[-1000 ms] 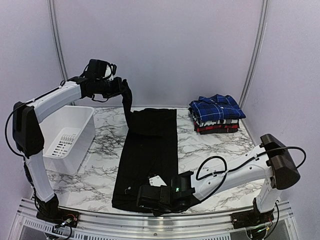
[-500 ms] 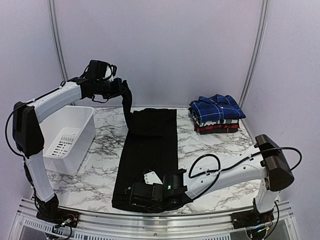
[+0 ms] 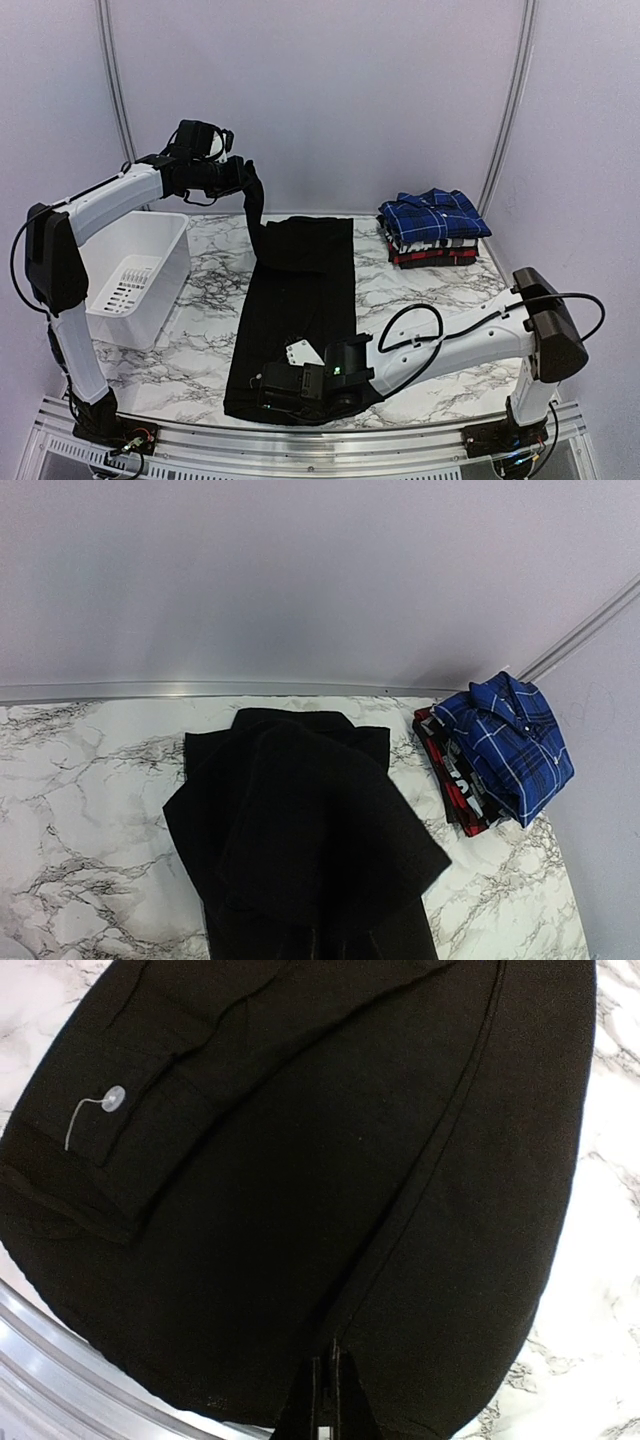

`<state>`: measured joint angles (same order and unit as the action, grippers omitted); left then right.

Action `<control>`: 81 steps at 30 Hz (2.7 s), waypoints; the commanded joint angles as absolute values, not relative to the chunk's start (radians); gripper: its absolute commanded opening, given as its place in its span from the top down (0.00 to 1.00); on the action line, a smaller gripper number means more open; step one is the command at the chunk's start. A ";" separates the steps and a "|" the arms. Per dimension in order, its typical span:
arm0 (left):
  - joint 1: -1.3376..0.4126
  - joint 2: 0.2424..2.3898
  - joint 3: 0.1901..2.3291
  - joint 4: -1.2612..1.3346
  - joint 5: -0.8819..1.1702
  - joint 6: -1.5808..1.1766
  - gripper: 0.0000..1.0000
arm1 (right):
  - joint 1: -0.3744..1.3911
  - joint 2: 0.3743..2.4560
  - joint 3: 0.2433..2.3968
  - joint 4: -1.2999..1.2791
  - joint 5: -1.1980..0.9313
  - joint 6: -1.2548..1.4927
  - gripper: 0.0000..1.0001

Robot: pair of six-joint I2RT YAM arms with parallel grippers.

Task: Fold and stack the long sleeve shirts
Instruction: Fold the 1/3-folded shirt at the center of the board.

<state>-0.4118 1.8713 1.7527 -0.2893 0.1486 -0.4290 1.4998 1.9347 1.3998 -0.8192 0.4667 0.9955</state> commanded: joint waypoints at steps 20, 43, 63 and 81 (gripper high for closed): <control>-0.418 1.792 1.746 -0.253 0.201 -0.308 0.98 | 1.441 1.836 1.216 -0.417 0.201 0.852 0.63; -0.784 1.504 1.142 -0.235 0.325 -0.269 1.00 | 0.821 1.421 0.963 -0.265 0.119 0.623 0.37; -0.645 1.500 1.459 -0.308 -0.442 -0.227 1.00 | 0.621 2.051 1.470 -0.078 -0.232 0.535 0.78; -0.654 1.419 1.385 -0.248 0.052 -0.309 1.00 | 0.621 2.361 1.691 -0.089 -0.294 0.560 0.84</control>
<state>-0.6411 1.4918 1.4086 -0.2955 -0.1543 -0.2844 0.6212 2.3295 1.6428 -0.0731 -0.2802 0.5549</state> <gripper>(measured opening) 0.022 0.160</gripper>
